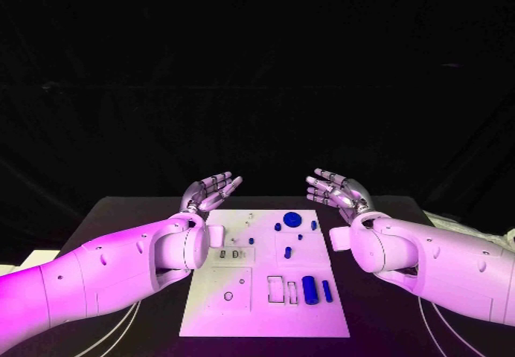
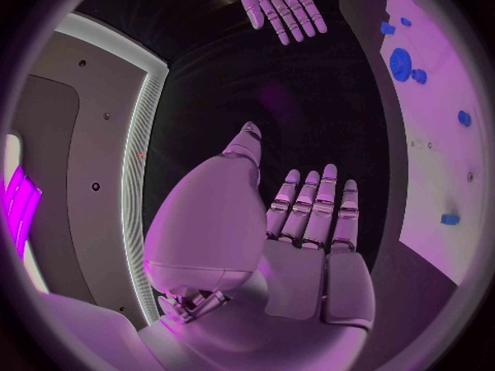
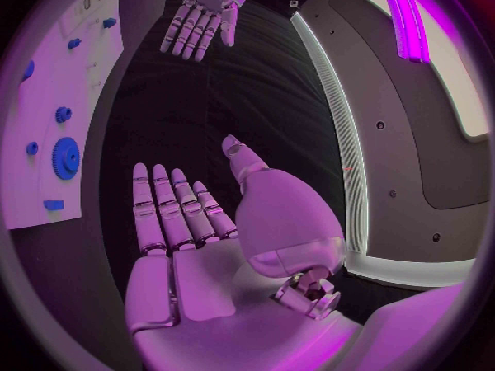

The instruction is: Assemble the parts on the task board

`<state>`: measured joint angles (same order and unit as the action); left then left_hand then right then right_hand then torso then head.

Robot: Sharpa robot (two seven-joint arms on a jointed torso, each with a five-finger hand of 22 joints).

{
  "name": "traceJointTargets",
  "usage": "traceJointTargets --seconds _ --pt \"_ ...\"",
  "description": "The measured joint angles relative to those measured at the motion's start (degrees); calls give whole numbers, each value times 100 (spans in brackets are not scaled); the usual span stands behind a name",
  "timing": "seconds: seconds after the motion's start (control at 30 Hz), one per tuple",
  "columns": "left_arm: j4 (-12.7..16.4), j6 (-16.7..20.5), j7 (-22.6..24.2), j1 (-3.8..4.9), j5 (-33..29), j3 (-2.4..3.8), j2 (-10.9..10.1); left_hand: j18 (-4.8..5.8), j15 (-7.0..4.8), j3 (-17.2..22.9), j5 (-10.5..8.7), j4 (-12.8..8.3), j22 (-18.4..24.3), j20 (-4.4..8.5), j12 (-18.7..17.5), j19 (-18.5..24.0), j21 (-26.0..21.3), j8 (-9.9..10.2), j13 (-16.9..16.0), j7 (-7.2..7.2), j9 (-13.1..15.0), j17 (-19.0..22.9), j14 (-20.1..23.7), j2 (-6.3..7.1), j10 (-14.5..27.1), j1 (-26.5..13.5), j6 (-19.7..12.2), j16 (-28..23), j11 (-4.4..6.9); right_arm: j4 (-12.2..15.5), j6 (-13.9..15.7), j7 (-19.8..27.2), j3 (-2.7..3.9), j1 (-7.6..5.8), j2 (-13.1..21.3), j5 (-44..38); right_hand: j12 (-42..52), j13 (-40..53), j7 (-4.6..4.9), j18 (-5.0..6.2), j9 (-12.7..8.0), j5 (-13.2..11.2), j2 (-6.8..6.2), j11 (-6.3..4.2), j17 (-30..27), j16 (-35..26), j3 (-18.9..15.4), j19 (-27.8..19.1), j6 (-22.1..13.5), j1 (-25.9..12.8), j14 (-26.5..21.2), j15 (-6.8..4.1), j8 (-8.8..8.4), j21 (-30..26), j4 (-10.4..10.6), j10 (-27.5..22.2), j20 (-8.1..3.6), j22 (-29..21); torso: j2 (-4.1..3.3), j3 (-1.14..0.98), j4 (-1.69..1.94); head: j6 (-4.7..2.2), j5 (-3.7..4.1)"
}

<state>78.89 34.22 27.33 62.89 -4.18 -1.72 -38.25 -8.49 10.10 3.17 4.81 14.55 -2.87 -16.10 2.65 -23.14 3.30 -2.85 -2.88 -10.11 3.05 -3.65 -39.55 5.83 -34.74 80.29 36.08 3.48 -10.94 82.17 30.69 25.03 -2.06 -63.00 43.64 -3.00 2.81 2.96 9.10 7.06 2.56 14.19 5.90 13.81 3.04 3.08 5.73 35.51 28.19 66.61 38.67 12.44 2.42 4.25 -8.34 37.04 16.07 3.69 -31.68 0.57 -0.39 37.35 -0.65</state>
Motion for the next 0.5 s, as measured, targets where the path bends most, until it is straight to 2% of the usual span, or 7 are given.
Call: traceJointTargets --seconds 0.03,0.1,0.17,0.3,0.33,0.43,0.5 --pt "-17 -55 -8 4 -20 -2 9 1 8 0 0 0 -11 -11 0 -93 24 0 -4 -8 3 -5 -72 -9 -56 41 45 6 -14 -44 -134 -38 -9 -17 -6 -41 7 7 5 3 7 0 9 -2 9 19 13 98 92 70 135 -6 0 24 -46 121 6 11 0 1 0 0 -1" --pt "-34 -156 -23 8 -61 -3 17 -82 26 0 0 0 -34 -26 0 -291 71 -23 -9 -13 9 -15 -211 -33 -167 91 136 6 -32 -132 -437 -124 -32 -50 -22 -136 44 24 22 12 22 0 25 -20 23 43 37 286 316 196 407 -31 15 74 -133 399 20 28 -1 0 -1 0 -1" --pt "-37 -205 -32 8 -86 -3 18 -85 38 0 0 0 -55 -36 31 -489 117 -22 -19 -33 16 -19 -323 -55 -276 113 219 39 -53 -193 -643 -183 -49 -70 -33 -201 68 34 45 103 34 0 32 -41 30 77 52 422 512 277 597 -58 46 120 -194 600 26 46 -1 1 -1 0 -1" --pt "-40 -295 -47 8 -128 -4 18 -86 50 -10 0 -63 -132 -41 91 -1096 303 -80 -50 -73 42 -53 -695 -115 -747 173 573 140 -89 -296 -1093 -316 -70 -108 -47 -345 140 43 139 140 76 -32 37 -130 42 167 124 835 1214 459 1147 -168 90 284 -381 1156 5 90 -1 2 -1 1 -1" --pt "-40 -310 -49 8 -135 -4 18 -86 32 -13 0 -102 -166 -32 133 -1323 387 -91 -61 -96 55 -71 -858 -132 -949 190 734 191 -85 -310 -1175 -341 -73 -113 -48 -373 161 44 180 224 87 -33 34 -171 49 176 173 996 1477 498 1349 -216 116 350 -442 1347 -16 105 -1 2 -1 1 -1" --pt "44 -394 -47 11 -152 -4 -102 -86 -31 -23 0 -173 -233 9 209 -1793 575 -159 -78 -152 73 -111 -1218 -159 -1366 217 1066 303 -49 -469 -1267 -417 -88 -187 -49 -947 161 50 255 227 98 -33 12 -231 50 219 237 1255 1872 520 1679 -298 133 461 -568 1651 -71 129 -21 -1 2 2 8" --pt "64 -445 -33 11 -168 -4 -246 -85 -77 -45 0 -214 -272 52 269 -2078 691 -177 -81 -207 81 -136 -1445 -192 -1623 247 1272 369 -8 -579 -1206 -456 -55 -275 11 -1557 183 50 305 225 103 -33 26 -270 50 225 292 1406 2071 551 1865 -347 133 528 -623 1820 -109 141 -65 -8 10 4 35"
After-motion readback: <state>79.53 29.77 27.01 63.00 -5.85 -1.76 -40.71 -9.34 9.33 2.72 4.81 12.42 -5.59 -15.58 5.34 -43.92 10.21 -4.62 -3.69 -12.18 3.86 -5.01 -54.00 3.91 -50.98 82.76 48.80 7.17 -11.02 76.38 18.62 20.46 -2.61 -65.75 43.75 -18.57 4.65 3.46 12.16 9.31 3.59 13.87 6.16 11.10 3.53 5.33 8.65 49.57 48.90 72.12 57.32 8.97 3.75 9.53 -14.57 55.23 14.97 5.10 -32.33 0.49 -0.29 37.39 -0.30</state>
